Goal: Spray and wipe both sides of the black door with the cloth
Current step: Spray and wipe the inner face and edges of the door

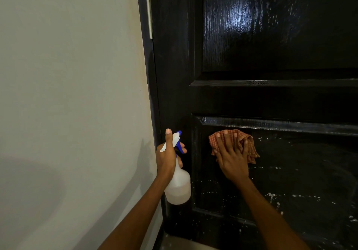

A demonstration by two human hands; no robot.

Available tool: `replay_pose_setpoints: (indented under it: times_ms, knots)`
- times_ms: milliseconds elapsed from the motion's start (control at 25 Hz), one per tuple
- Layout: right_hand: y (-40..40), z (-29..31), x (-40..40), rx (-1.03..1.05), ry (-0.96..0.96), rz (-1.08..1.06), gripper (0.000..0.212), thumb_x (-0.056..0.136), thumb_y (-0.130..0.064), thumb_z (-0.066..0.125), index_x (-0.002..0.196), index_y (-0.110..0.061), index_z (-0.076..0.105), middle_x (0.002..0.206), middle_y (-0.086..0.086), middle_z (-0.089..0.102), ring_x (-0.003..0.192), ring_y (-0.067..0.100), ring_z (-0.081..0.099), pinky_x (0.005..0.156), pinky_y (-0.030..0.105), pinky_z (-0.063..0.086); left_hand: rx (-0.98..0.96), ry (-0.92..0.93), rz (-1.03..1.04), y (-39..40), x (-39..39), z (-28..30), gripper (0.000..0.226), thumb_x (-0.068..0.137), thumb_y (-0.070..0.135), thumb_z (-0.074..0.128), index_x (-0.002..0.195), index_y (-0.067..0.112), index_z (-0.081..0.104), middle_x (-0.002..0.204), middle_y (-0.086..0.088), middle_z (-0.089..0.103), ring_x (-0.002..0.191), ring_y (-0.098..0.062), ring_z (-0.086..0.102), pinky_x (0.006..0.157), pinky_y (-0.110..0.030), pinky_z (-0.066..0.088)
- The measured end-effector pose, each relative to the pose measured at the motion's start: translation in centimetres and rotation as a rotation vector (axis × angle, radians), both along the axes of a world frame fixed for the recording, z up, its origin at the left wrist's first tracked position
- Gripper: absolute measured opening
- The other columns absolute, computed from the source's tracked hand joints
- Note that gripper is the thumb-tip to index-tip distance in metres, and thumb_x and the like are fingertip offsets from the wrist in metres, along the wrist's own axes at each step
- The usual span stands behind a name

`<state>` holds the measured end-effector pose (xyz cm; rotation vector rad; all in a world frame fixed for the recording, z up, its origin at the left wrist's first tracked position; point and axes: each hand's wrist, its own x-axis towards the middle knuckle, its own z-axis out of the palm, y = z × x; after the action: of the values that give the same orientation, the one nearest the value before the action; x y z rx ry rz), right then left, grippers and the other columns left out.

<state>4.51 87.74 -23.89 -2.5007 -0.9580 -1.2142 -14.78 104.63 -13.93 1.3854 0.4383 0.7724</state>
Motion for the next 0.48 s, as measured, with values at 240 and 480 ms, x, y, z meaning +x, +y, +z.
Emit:
replay_pose_setpoints:
  times_ms: [240, 480]
  knots:
    - [2.9, 2.1, -1.1, 0.09, 0.021, 0.006, 0.076, 0.103, -0.05, 0.038, 0.164, -0.027, 0.0, 0.171, 0.008, -0.011, 0.157, 0.032, -0.01, 0.121, 0.063, -0.01, 0.023, 0.028, 0.063, 0.2, -1.5, -0.6, 0.078, 0.083, 0.071, 0.034, 0.091, 0.002, 0.07, 0.08, -0.015, 0.073, 0.052, -0.019, 0.063, 0.041, -0.024, 0.046]
    - [9.3, 7.8, -2.5, 0.094, -0.04, 0.061, 0.073, 0.106, -0.043, 0.042, 0.165, -0.02, 0.006, 0.171, 0.009, -0.01, 0.157, 0.036, -0.005, 0.121, 0.063, -0.011, 0.01, 0.087, 0.06, 0.8, -2.7, -2.1, 0.073, 0.09, 0.065, 0.032, 0.091, 0.003, 0.071, 0.085, -0.016, 0.073, 0.065, -0.029, 0.065, 0.044, -0.025, 0.048]
